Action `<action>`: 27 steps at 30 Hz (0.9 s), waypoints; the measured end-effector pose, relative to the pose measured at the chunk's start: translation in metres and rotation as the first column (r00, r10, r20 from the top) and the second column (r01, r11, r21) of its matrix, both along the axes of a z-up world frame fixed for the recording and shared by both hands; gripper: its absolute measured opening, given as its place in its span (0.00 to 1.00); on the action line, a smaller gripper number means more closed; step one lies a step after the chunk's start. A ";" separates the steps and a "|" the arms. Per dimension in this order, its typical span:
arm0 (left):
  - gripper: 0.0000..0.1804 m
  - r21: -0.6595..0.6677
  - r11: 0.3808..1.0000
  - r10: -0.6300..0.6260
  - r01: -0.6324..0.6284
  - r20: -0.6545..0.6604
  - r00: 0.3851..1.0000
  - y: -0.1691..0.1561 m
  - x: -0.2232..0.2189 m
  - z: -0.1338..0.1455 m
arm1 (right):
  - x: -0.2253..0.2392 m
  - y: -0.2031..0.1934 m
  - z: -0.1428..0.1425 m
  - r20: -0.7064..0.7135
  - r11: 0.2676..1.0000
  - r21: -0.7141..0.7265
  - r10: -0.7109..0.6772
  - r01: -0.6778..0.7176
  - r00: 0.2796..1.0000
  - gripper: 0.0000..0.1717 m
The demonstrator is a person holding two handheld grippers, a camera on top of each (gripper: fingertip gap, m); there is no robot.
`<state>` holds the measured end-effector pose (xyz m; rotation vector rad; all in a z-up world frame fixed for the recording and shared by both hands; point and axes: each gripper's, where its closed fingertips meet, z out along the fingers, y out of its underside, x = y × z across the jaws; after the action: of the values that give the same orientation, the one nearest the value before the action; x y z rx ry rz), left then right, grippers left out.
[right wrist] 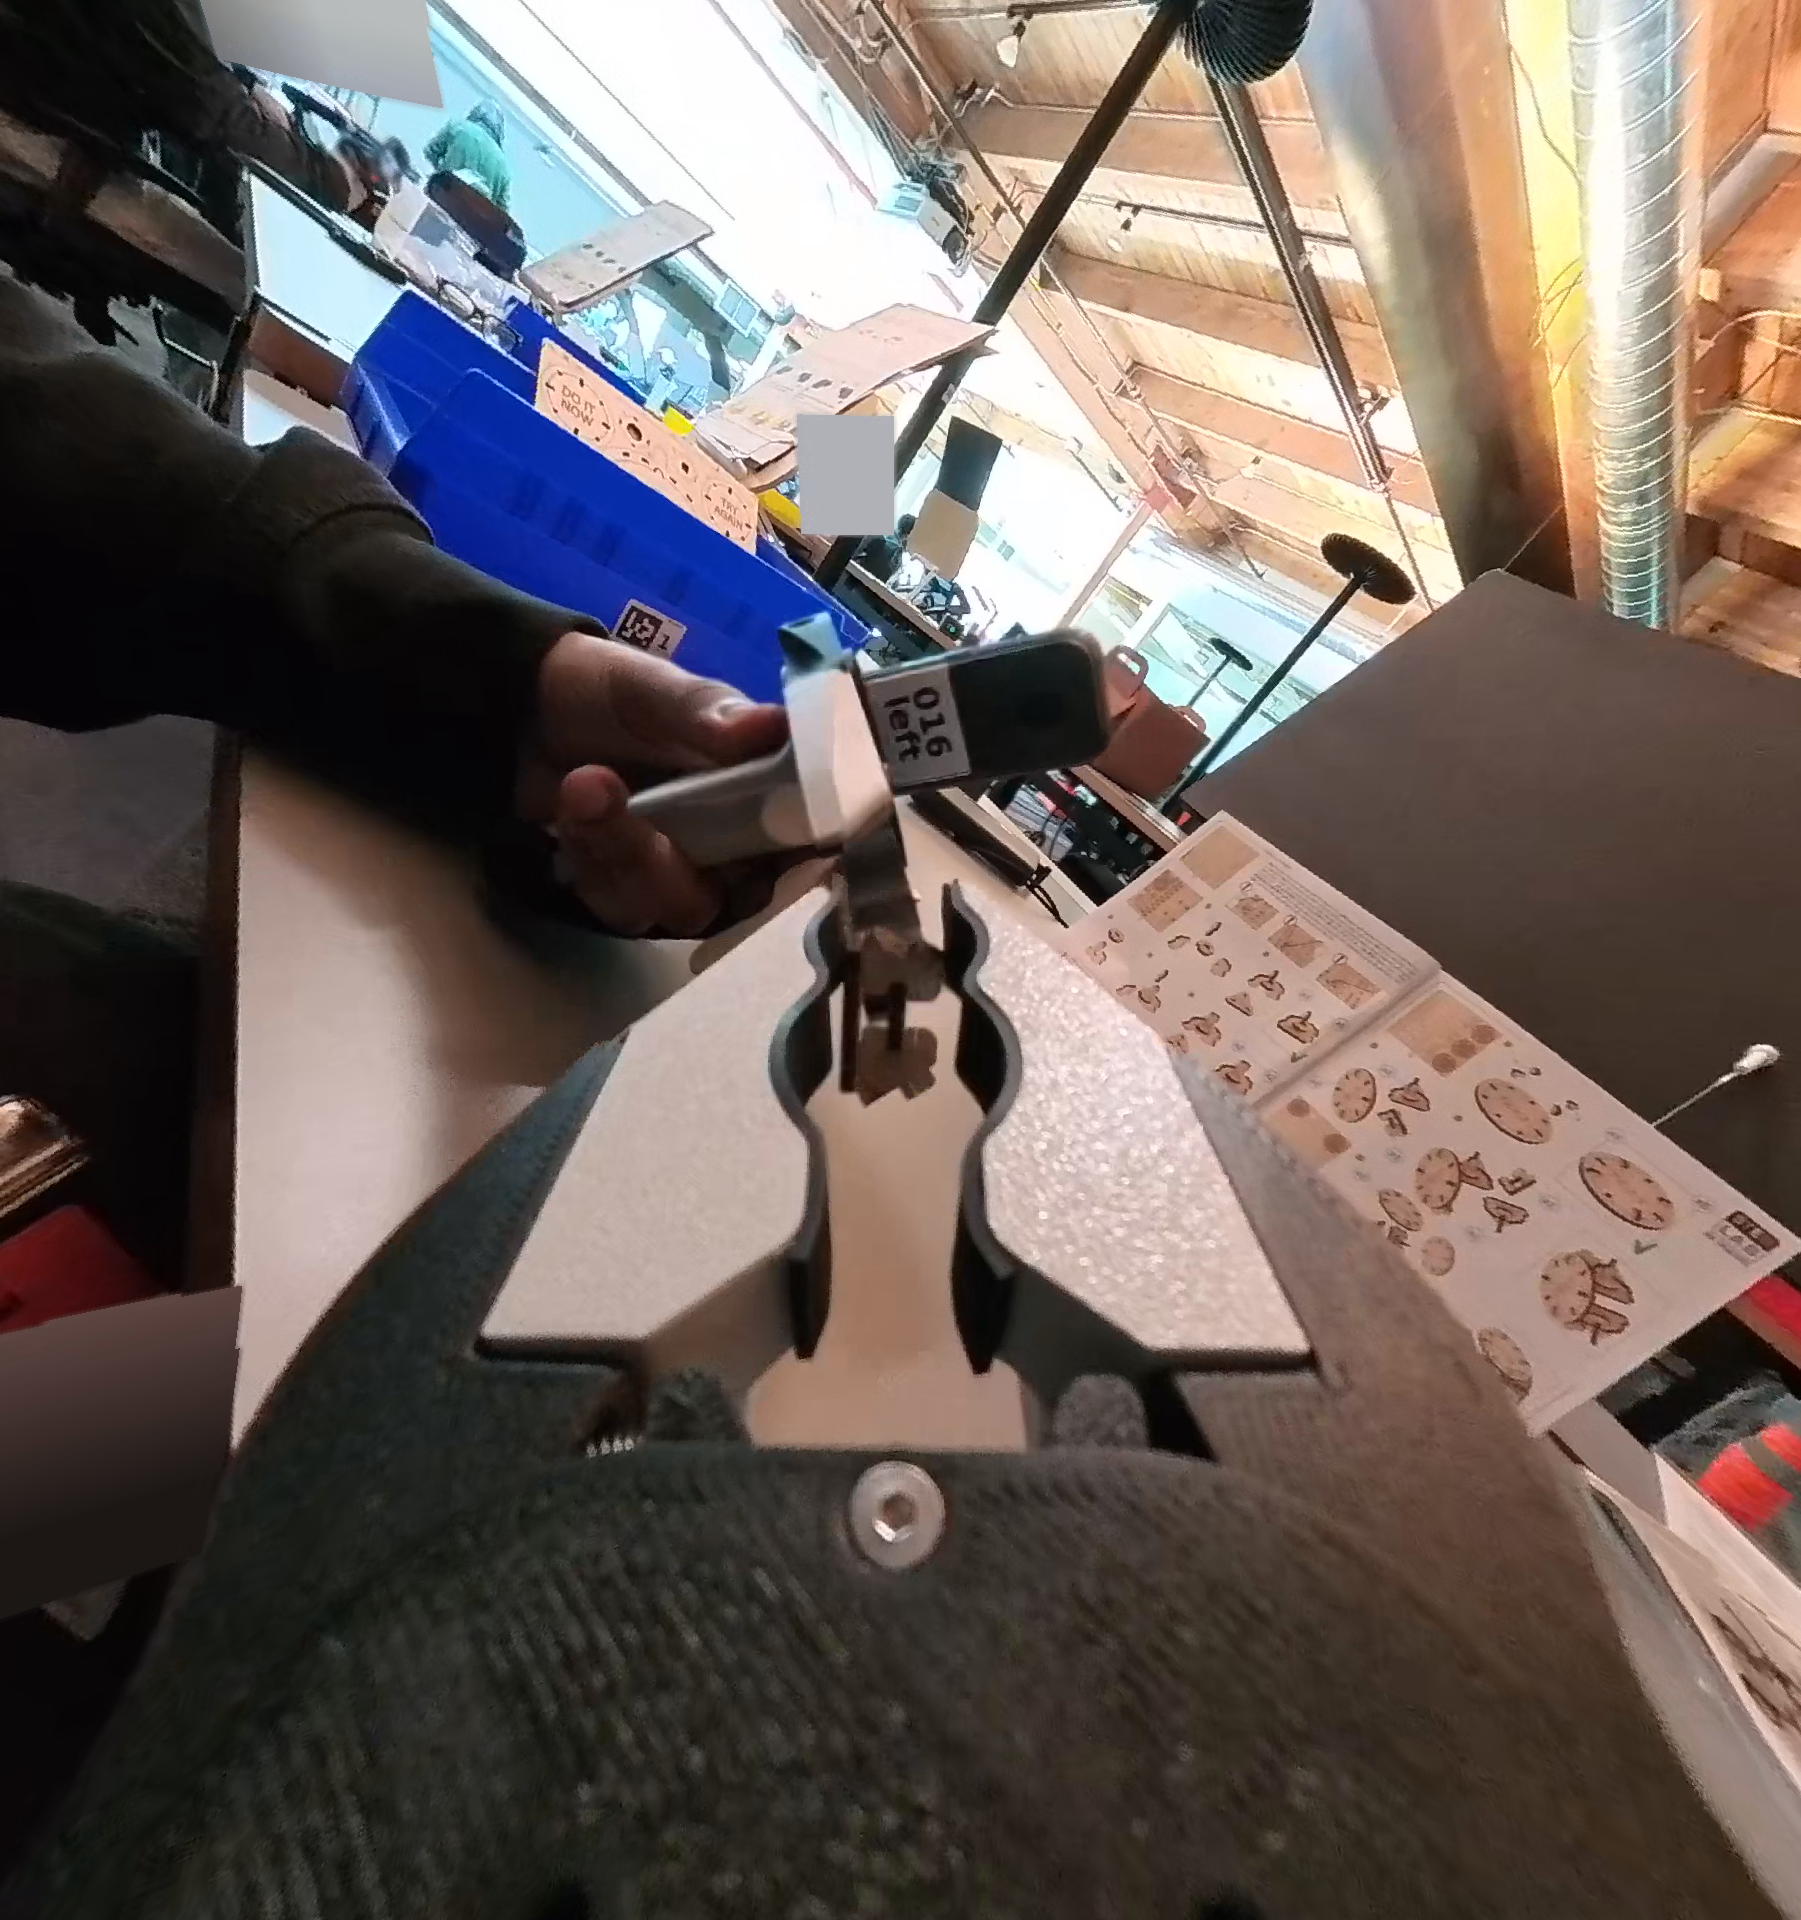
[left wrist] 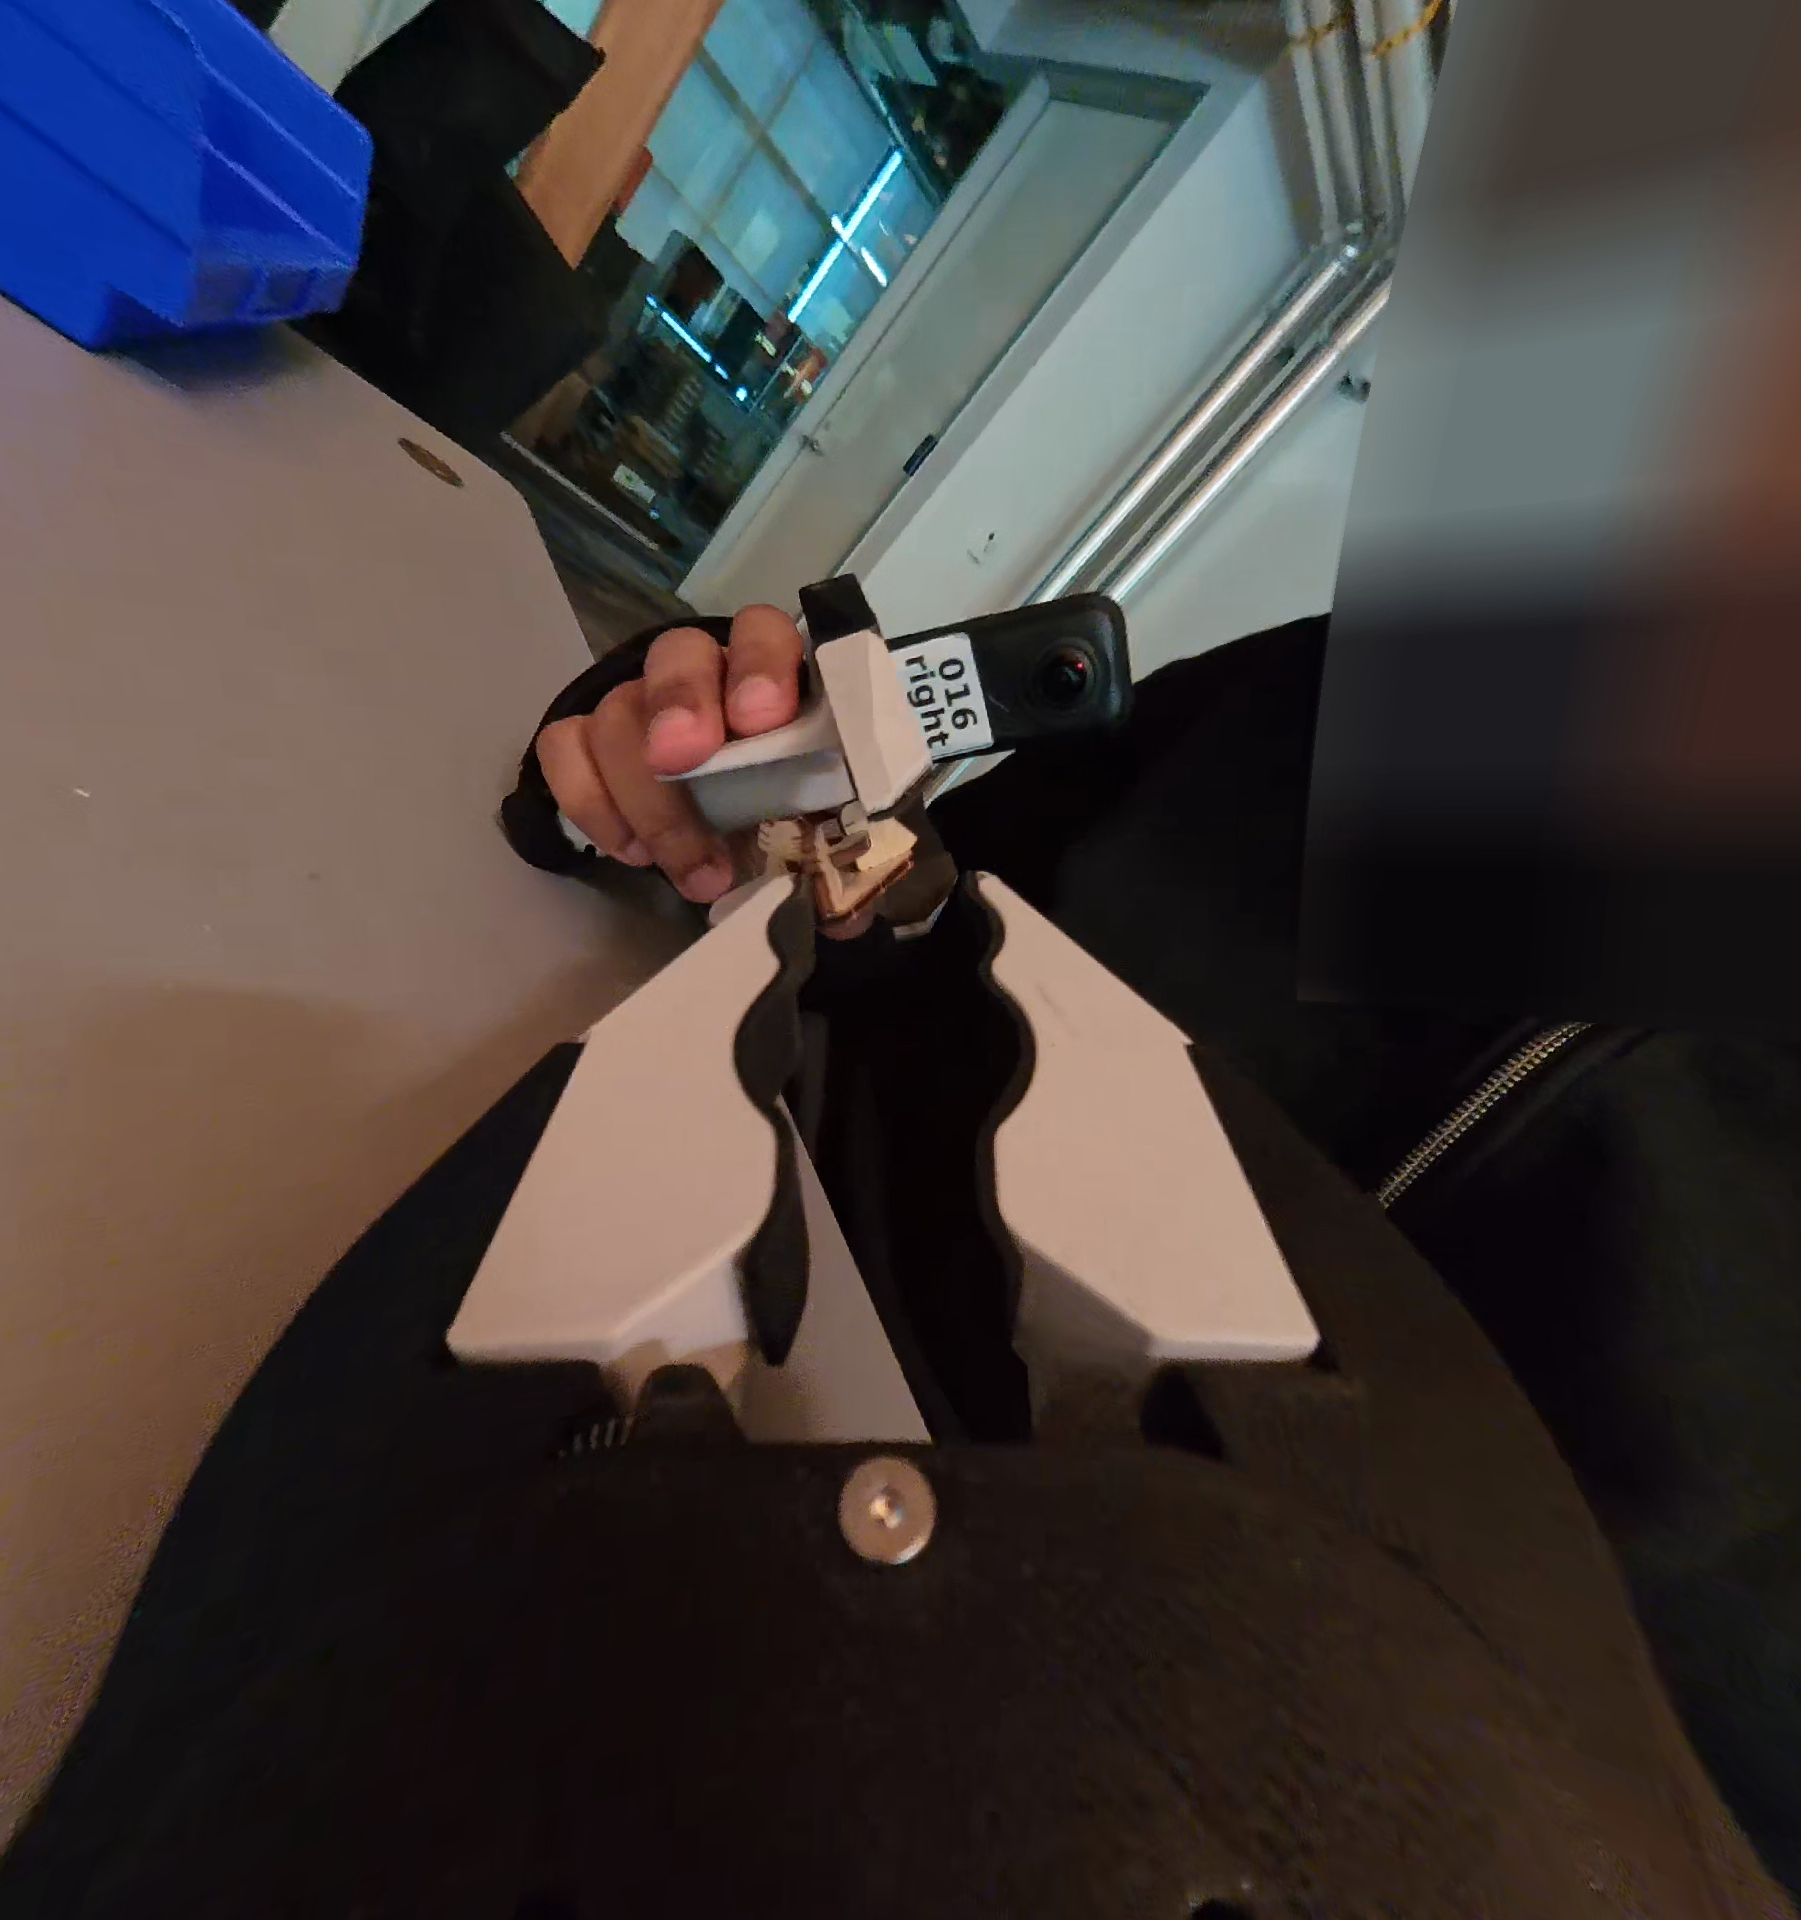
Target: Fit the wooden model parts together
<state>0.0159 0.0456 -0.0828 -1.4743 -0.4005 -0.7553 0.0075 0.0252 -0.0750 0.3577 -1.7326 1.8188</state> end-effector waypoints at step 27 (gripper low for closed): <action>0.00 -0.364 0.873 0.282 -0.325 -0.167 0.945 0.000 -0.043 -0.050 | -0.063 0.061 0.045 0.384 0.888 -0.395 -0.074 0.236 0.920 0.00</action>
<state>-0.0268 0.0457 -0.1332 -1.7588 -0.7113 -0.3488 -0.0552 0.0867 -0.0296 -0.3142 -1.4559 2.1736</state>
